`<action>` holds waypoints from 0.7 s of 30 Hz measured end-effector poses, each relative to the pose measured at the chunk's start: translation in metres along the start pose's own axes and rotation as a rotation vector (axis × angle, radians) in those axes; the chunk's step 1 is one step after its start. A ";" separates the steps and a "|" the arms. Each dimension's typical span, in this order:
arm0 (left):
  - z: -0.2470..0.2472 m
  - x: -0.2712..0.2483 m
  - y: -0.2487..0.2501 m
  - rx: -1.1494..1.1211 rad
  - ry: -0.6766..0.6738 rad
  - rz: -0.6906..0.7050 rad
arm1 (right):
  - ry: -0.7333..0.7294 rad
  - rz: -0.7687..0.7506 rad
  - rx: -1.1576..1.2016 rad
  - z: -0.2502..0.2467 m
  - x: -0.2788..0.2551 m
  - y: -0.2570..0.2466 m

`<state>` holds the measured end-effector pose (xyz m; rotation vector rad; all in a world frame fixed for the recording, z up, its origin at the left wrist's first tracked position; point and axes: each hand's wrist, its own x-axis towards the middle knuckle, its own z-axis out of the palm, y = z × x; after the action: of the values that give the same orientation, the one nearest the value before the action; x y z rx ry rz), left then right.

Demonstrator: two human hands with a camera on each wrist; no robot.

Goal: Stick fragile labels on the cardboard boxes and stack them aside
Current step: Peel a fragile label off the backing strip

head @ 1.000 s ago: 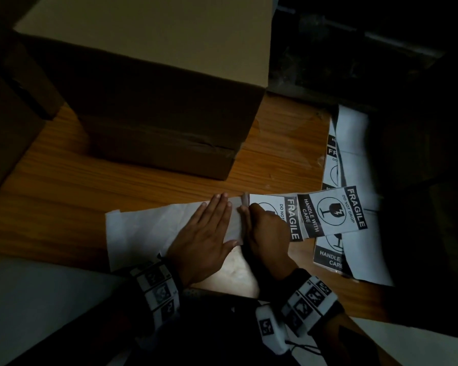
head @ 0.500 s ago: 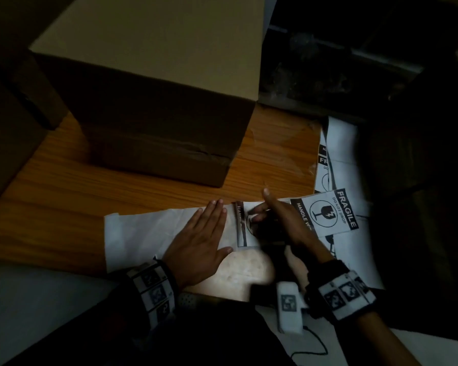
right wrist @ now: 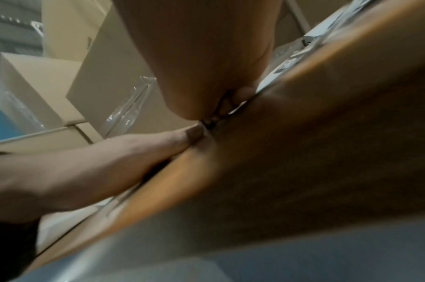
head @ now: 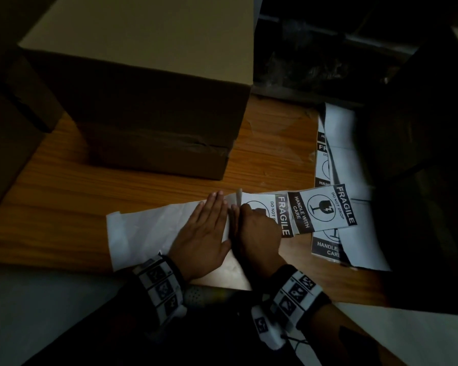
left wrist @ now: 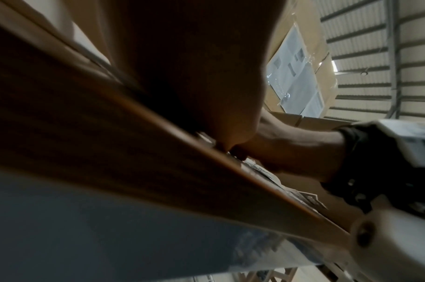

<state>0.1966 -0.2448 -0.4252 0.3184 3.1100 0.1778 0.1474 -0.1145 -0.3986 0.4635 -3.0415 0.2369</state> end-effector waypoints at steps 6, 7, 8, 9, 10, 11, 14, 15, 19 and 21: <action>-0.001 -0.005 -0.005 -0.019 -0.008 0.010 | -0.033 -0.066 0.091 0.000 0.002 0.017; -0.001 -0.005 -0.005 -0.022 -0.011 0.010 | -0.052 -0.067 0.107 0.000 0.003 0.019; -0.001 -0.005 -0.006 -0.023 -0.013 0.010 | -0.072 -0.060 0.127 0.000 0.003 0.021; -0.001 -0.005 -0.006 -0.023 -0.012 0.011 | -0.091 -0.047 0.139 -0.001 0.003 0.022; -0.001 -0.005 -0.006 -0.021 -0.011 0.013 | -0.106 -0.035 0.142 -0.002 0.004 0.022; -0.002 -0.005 -0.007 -0.021 -0.011 0.015 | -0.116 -0.026 0.144 -0.003 0.005 0.023; -0.002 -0.005 -0.007 -0.022 -0.017 0.020 | -0.140 0.010 0.199 -0.007 0.007 0.024; -0.002 -0.005 -0.008 -0.021 -0.018 0.021 | -0.151 0.023 0.221 -0.008 0.007 0.024; -0.003 -0.007 -0.010 -0.034 -0.025 0.031 | -0.177 0.057 0.319 -0.010 0.009 0.029; -0.004 -0.007 -0.010 -0.041 -0.023 0.037 | -0.193 0.059 0.400 -0.012 0.010 0.032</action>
<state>0.2016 -0.2567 -0.4221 0.3745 3.0742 0.2369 0.1284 -0.0851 -0.3910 0.4376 -3.1975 0.8615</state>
